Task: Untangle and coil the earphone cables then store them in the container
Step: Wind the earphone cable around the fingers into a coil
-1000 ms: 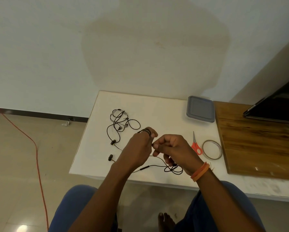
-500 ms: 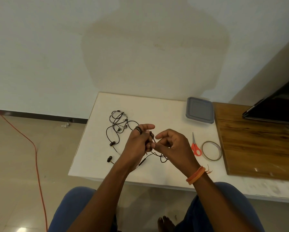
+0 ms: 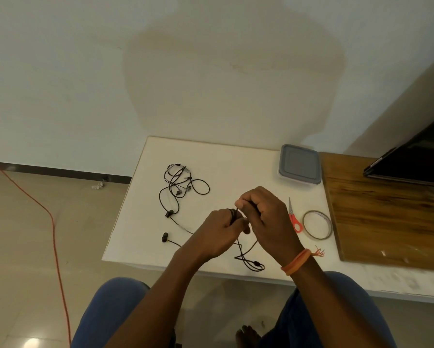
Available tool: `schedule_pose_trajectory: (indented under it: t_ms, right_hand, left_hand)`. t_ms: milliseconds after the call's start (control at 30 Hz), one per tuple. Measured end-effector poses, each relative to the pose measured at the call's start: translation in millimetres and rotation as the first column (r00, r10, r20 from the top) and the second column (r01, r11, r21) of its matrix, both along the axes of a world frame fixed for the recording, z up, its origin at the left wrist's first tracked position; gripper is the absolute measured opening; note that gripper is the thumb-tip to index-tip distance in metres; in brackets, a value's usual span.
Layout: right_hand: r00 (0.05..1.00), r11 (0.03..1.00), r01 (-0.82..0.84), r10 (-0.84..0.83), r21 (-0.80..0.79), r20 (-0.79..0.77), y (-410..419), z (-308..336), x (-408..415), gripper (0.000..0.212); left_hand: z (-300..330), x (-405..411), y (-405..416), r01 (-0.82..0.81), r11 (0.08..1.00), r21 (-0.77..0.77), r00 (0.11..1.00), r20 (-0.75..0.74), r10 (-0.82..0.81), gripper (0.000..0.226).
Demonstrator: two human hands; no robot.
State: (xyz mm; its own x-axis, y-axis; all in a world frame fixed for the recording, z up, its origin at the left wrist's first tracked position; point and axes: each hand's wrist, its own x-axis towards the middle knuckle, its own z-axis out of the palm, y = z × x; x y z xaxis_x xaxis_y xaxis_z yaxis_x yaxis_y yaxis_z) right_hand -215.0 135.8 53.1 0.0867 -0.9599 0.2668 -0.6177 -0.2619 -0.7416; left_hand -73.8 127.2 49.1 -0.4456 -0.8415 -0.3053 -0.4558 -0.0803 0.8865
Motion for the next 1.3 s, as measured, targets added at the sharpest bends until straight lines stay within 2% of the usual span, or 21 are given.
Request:
schedule_pose_trajectory:
  t_ms: [100, 167, 267, 333, 400, 500, 567, 600, 633, 700, 767, 833, 867, 933, 1000, 1067, 1133, 1200, 1267, 1300]
  right_hand:
    - [1.000, 1.000, -0.018, 0.018, -0.003, -0.004, -2, -1, -2, 0.025]
    - [1.000, 1.000, -0.006, 0.005, 0.021, 0.023, -2, -2, -3, 0.020]
    - [0.981, 0.988, 0.083, -0.104, 0.128, 0.162, -3, 5, -6, 0.012]
    - [0.937, 0.961, 0.099, -0.177, 0.258, 0.301, -4, 11, -9, 0.012]
    - [0.889, 0.920, 0.035, -0.207, 0.390, 0.408, -7, 7, -10, 0.018]
    - [0.883, 0.809, -0.050, -0.238, 0.585, 0.404, -9, 1, -2, 0.040]
    - [0.823, 0.791, -0.125, -0.254, 0.599, 0.508, -5, 2, 4, 0.024]
    - [0.797, 0.796, -0.156, -0.248, 0.585, 0.551, -2, 5, 8, 0.019]
    - [0.792, 0.796, -0.166, -0.244, 0.582, 0.560, 1, 6, 11, 0.023]
    - [0.813, 0.784, -0.180, -0.221, 0.593, 0.539, 5, 4, 16, 0.033]
    - [0.835, 0.767, -0.207, -0.185, 0.608, 0.518, 6, 4, 21, 0.031]
    - [0.877, 0.767, -0.235, -0.098, 0.597, 0.471, 8, 3, 23, 0.031]
    - [0.899, 0.774, -0.245, -0.044, 0.584, 0.435, 9, 4, 22, 0.031]
    - [0.931, 0.788, -0.245, 0.029, 0.565, 0.365, 10, 4, 20, 0.031]
    - [0.955, 0.791, -0.213, 0.046, 0.573, 0.292, 8, 5, 17, 0.030]
    - [0.966, 0.792, -0.208, 0.075, 0.574, 0.246, 7, 6, 12, 0.028]
    - [0.968, 0.790, -0.218, 0.099, 0.573, 0.231, 6, 10, 6, 0.025]
    - [0.965, 0.782, -0.226, 0.101, 0.580, 0.240, 5, 15, 0, 0.025]
    - [0.962, 0.790, -0.218, 0.074, 0.572, 0.264, 5, 17, -5, 0.024]
    - [0.962, 0.803, -0.204, 0.058, 0.561, 0.268, 5, 17, -8, 0.024]
  left_hand:
    - [1, 2, 2, 0.038, 0.994, 0.101, 0.999, 0.029, -0.041, 0.052]
    - [3, 3, 2, 0.050, 0.979, 0.197, 0.999, -0.018, -0.047, 0.059]
    - [10, 4, 2, 0.108, 0.943, 0.314, 0.976, -0.212, -0.041, 0.060]
    - [16, 4, 1, 0.178, 0.905, 0.386, 0.919, -0.395, -0.012, 0.060]
    - [22, 4, 1, 0.247, 0.864, 0.438, 0.820, -0.570, 0.055, 0.060]
    - [30, 4, 1, 0.336, 0.833, 0.439, 0.623, -0.767, 0.153, 0.056]
    - [35, 4, -2, 0.357, 0.824, 0.440, 0.450, -0.854, 0.261, 0.054]
    - [37, 4, -4, 0.332, 0.831, 0.447, 0.382, -0.869, 0.315, 0.051]
    - [38, 4, -7, 0.284, 0.842, 0.458, 0.334, -0.871, 0.361, 0.048]
    - [35, 4, -11, 0.163, 0.862, 0.480, 0.260, -0.864, 0.432, 0.046]
    - [28, 5, -15, 0.061, 0.868, 0.493, 0.210, -0.856, 0.472, 0.053]
    - [21, 9, -19, -0.083, 0.869, 0.488, 0.274, -0.827, 0.491, 0.066]
    - [17, 13, -20, -0.175, 0.872, 0.457, 0.343, -0.802, 0.489, 0.072]
    - [12, 17, -23, -0.372, 0.877, 0.306, 0.536, -0.701, 0.472, 0.079]
    - [11, 18, -24, -0.481, 0.875, 0.060, 0.740, -0.507, 0.442, 0.077]
    - [9, 18, -25, -0.477, 0.875, -0.082, 0.840, -0.335, 0.426, 0.083]
    - [1, 20, -26, -0.417, 0.897, -0.145, 0.900, -0.206, 0.385, 0.098]
    - [-9, 21, -26, -0.337, 0.931, -0.143, 0.941, -0.077, 0.329, 0.101]
    - [-7, 20, -25, -0.290, 0.954, -0.072, 0.956, 0.032, 0.292, 0.087]
    - [-7, 19, -23, -0.258, 0.964, -0.061, 0.963, 0.067, 0.262, 0.068]
